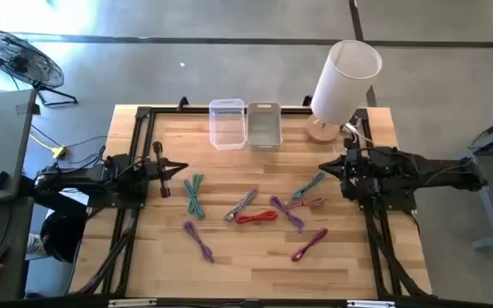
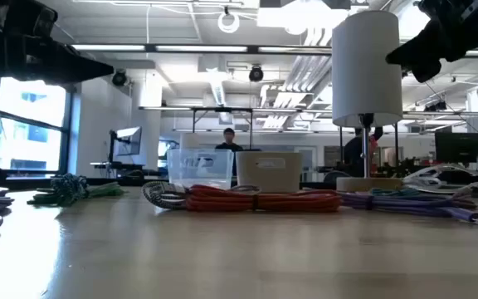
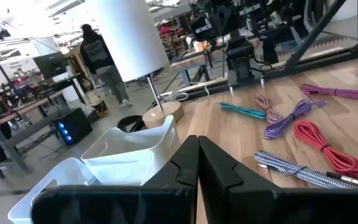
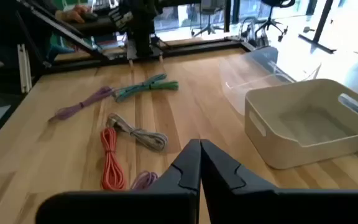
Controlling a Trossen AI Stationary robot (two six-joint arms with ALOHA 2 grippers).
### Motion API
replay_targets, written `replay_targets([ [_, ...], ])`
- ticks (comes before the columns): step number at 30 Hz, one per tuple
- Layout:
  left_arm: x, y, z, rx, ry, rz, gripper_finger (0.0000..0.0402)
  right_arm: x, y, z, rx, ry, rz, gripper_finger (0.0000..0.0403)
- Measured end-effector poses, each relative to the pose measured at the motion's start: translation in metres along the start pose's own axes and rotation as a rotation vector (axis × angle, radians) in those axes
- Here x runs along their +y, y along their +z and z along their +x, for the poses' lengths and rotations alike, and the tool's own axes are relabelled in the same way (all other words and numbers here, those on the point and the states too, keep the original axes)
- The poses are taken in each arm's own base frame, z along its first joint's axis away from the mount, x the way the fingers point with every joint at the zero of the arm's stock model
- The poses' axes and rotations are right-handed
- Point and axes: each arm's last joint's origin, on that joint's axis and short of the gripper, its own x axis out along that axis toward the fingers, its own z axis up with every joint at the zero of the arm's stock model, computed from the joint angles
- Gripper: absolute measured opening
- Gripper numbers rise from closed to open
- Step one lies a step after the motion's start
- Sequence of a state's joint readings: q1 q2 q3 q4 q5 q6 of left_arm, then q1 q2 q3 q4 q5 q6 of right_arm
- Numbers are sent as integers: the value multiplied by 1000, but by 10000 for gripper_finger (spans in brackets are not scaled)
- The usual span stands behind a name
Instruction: Pick & Place USB Port
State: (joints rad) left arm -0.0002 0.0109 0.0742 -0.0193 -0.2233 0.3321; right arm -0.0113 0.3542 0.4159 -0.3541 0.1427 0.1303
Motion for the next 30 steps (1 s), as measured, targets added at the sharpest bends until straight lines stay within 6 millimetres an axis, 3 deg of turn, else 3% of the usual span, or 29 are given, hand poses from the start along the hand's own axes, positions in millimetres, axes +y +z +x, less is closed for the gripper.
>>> replay_targets([
  [17,1,1,0,-7,10,-38,0,3,20,-8,91,23,16,0],
  [24,0,0,0,-2,-5,-99,0,5,55,-19,198,-9,44,5],
  [30,0,0,0,0,-10,-172,0,11,95,-16,262,2,-12,37],
])
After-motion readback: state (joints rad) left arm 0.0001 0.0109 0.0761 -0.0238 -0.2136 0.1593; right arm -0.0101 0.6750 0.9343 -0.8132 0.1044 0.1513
